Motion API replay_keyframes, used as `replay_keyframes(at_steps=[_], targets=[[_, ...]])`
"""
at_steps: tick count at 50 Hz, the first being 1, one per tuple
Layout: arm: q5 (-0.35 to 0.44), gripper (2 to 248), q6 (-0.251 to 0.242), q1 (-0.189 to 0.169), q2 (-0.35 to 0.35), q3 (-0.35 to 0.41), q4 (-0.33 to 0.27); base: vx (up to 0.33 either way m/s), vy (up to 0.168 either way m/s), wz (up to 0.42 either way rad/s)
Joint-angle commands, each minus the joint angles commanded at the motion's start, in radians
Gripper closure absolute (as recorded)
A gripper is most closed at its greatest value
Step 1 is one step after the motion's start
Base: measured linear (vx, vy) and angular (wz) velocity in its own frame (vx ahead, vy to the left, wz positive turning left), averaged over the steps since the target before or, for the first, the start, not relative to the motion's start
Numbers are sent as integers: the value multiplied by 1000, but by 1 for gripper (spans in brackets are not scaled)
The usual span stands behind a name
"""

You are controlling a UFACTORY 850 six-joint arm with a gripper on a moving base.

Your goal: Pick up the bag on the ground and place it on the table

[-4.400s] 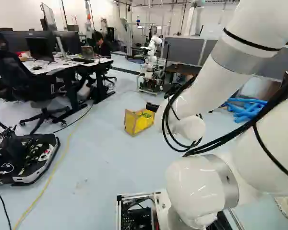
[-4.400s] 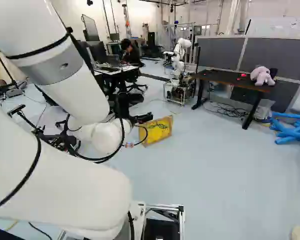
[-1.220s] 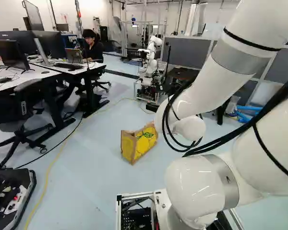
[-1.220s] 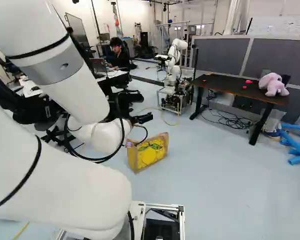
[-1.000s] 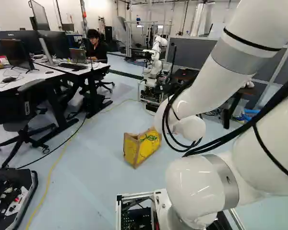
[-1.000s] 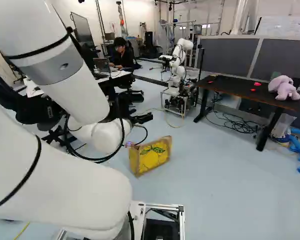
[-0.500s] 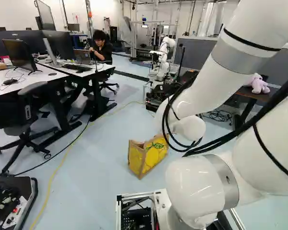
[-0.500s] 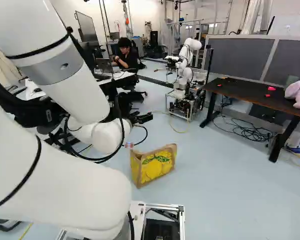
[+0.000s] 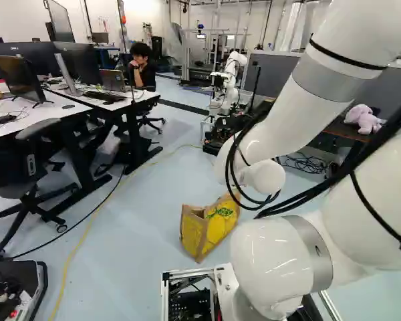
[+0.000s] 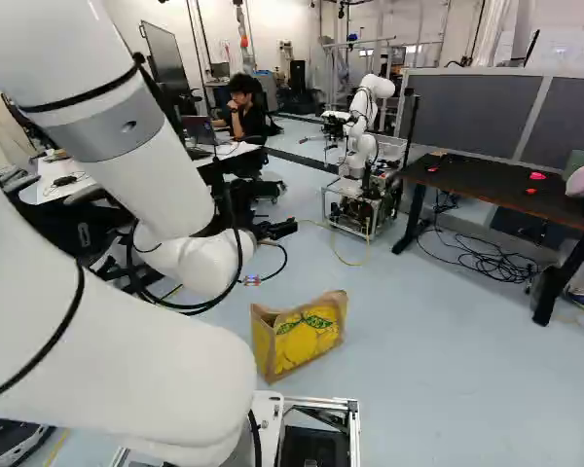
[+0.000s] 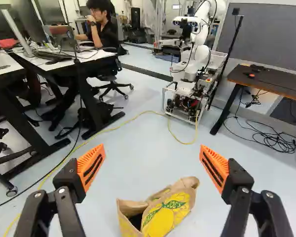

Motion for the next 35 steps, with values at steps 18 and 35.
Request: replay_keyframes(at_steps=[18,35], targets=[[0,3,0,10,-67,-59,0,1,1,0],[-6,3,0,19,-150,-127,4,0,0,0]])
